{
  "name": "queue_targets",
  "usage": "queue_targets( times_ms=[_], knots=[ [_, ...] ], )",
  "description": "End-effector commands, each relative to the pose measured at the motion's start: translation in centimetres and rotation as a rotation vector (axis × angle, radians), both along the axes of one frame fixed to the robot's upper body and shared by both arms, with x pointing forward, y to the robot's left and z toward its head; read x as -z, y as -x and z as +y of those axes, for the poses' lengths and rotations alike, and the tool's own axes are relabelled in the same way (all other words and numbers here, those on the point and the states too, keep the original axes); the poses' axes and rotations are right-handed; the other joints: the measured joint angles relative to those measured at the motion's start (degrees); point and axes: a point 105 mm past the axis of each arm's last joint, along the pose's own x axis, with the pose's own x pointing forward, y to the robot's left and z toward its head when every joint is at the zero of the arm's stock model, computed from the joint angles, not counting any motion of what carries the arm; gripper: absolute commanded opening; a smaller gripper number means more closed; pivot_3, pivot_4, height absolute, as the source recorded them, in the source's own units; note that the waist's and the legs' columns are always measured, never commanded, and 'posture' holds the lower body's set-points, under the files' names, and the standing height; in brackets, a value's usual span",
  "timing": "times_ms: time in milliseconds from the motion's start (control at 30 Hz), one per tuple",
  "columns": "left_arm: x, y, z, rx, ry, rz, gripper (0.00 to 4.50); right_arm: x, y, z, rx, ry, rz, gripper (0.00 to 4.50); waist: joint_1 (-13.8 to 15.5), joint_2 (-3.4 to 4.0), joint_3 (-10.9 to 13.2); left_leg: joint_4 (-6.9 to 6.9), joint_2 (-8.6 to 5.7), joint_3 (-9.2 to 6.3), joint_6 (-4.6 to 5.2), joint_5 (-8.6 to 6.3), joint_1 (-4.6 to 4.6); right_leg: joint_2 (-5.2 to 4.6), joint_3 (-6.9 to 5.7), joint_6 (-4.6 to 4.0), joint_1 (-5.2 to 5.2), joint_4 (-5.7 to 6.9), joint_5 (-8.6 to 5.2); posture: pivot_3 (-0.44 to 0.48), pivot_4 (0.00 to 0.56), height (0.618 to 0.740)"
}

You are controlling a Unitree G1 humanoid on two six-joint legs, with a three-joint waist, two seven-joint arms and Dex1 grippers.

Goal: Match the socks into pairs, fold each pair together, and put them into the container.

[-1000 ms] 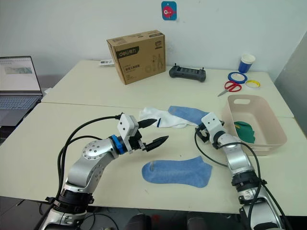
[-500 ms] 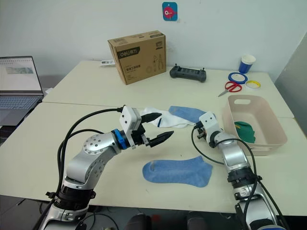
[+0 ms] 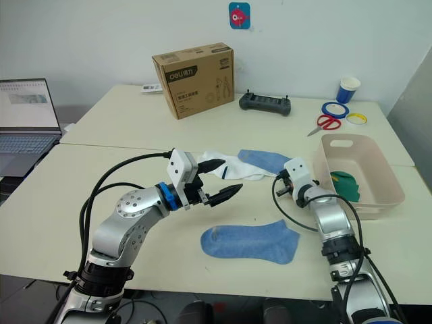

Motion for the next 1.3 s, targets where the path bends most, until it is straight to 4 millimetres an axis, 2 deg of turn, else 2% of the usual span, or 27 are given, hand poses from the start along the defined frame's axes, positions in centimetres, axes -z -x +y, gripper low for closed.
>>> queue_targets(
  times_ms=[33, 133, 267, 500, 600, 767, 833, 1033, 1300],
  knots=[
    [-1.4, 0.7, 0.2, 0.013, 0.014, -0.052, 4.5, -1.9, 1.2, -0.2, -0.045, -0.046, -0.022, 0.01, 0.03, 0.01, 0.01, -0.02, 0.0, -0.01, 0.0, 0.0, -0.06, 0.0, -0.01, 0.0, -0.05, -0.01, 0.0, 0.0, 0.15, 0.74],
    [-0.9, 0.9, 0.6, 0.014, -0.003, -0.038, 4.5, -2.3, 3.1, 0.2, -0.14, -0.053, 0.009, 0.01, 0.04, 0.02, 0.01, -0.03, 0.0, -0.01, 0.0, 0.0, -0.31, 0.01, 0.0, 0.0, -0.32, -0.01, 0.0, 0.0, 0.15, 0.74],
    [0.1, 1.2, 1.1, 0.01, -0.026, -0.014, 4.5, -1.9, 5.7, 0.7, -0.247, -0.053, 0.091, 0.01, 0.03, 0.02, 0.02, -0.09, 0.01, -0.02, 0.0, 0.0, -0.35, 0.01, 0.01, 0.0, -0.39, -0.02, -0.02, 0.0, 0.15, 0.74],
    [0.3, 1.9, 0.6, 0.066, -0.051, 0.01, 4.5, -1.6, 6.1, 0.7, -0.295, 0.048, 0.071, 0.01, -0.19, 0.0, 0.04, -0.08, 0.0, 0.01, 0.0, 0.0, -0.33, 0.02, 0.03, 0.0, -0.42, 0.0, -0.01, 0.0, 0.15, 0.74],
    [0.3, 2.4, 0.1, 0.115, -0.062, 0.027, 4.5, -2.2, 6.4, 0.8, -0.337, 0.075, 0.031, 0.65, -0.18, 0.0, 0.04, -0.08, 0.0, 0.01, 0.0, 0.0, -0.35, 0.02, 0.03, 0.0, -0.44, 0.0, -0.02, 0.0, 0.15, 0.74],
    [0.1, 2.9, -0.1, 0.153, -0.078, 0.047, 4.5, -2.9, 7.9, -0.3, -0.425, 0.182, 0.005, 2.35, -0.05, -0.02, 0.07, -0.09, 0.01, 0.01, 0.0, 0.0, -0.48, 0.02, 0.03, 0.01, -0.56, -0.02, -0.03, 0.0, 0.15, 0.74],
    [0.3, 3.0, 0.0, 0.152, -0.081, 0.05, 4.5, -2.6, 8.4, -1.0, -0.439, 0.23, 0.005, 2.35, 0.02, -0.03, 0.07, -0.1, 0.0, 0.01, 0.0, 0.0, -0.49, 0.02, 0.02, 0.01, -0.57, -0.03, -0.03, 0.0, 0.15, 0.74],
    [0.4, 3.2, -0.5, 0.159, -0.073, 0.054, 4.5, -2.0, 7.8, -2.8, -0.378, 0.304, -0.003, 2.35, -0.31, -0.04, 0.08, -0.08, 0.0, 0.04, 0.0, 0.0, -0.47, 0.02, 0.08, 0.01, -0.61, 0.02, -0.01, 0.0, 0.15, 0.74],
    [0.4, 3.0, -0.4, 0.157, -0.074, 0.052, 4.5, -1.0, 6.9, -2.2, -0.406, 0.368, -0.017, 2.35, -0.37, -0.05, 0.09, -0.07, 0.0, 0.04, 0.0, 0.0, -0.47, 0.02, 0.08, 0.01, -0.61, 0.03, -0.01, 0.0, 0.15, 0.74]
  ],
)
